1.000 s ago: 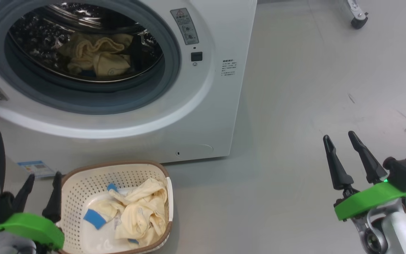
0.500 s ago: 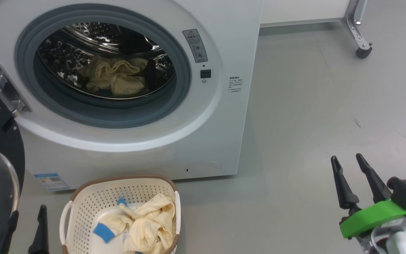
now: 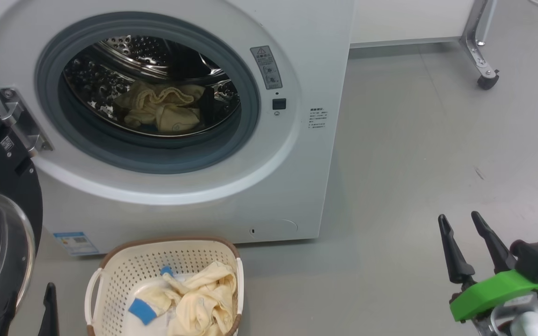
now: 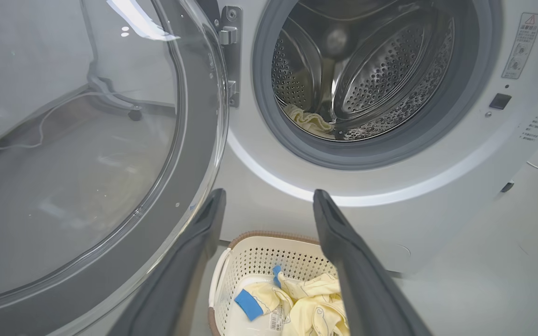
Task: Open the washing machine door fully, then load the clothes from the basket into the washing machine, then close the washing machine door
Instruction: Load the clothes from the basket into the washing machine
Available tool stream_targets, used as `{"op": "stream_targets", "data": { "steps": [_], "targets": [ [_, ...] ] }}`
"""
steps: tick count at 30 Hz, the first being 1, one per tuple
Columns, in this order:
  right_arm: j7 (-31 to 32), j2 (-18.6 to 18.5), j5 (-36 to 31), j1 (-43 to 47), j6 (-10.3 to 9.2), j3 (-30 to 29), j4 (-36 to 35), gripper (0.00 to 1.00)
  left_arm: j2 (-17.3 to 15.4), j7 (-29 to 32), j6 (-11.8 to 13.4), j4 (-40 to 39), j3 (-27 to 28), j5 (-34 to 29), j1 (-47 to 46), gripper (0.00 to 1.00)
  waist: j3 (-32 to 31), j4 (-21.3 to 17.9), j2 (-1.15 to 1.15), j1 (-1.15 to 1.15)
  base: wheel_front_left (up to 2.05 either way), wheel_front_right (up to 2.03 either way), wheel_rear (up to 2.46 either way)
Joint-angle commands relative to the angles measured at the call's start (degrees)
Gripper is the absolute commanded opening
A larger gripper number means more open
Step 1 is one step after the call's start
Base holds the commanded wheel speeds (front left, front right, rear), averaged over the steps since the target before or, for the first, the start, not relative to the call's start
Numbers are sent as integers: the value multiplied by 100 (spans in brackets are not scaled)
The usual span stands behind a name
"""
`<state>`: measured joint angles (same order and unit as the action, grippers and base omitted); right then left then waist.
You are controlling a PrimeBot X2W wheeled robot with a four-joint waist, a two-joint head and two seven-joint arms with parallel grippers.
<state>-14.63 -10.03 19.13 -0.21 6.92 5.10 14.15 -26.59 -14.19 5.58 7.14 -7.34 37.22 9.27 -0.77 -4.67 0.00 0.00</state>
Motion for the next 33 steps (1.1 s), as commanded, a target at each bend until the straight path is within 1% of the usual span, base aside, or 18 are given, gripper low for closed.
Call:
{"op": "stream_targets", "data": {
  "steps": [1, 18, 33],
  "targets": [
    [-37, -150, 10, -129, 57, 112, -145, 100, -130, -81, -5, -183, 320, -67, -215, 100, 1, 6, 0, 0, 0, 0, 0],
    [-37, -205, 73, -175, 57, 195, -102, 100, 5, -81, -37, -326, 485, -211, -142, 100, 25, 63, 0, 0, 0, 0, 0],
    [-37, -193, 82, -193, 57, 219, -94, 100, -7, -81, -77, -336, 487, -237, -131, 100, 51, 40, 0, 0, 0, 0, 0]
  ]
}}
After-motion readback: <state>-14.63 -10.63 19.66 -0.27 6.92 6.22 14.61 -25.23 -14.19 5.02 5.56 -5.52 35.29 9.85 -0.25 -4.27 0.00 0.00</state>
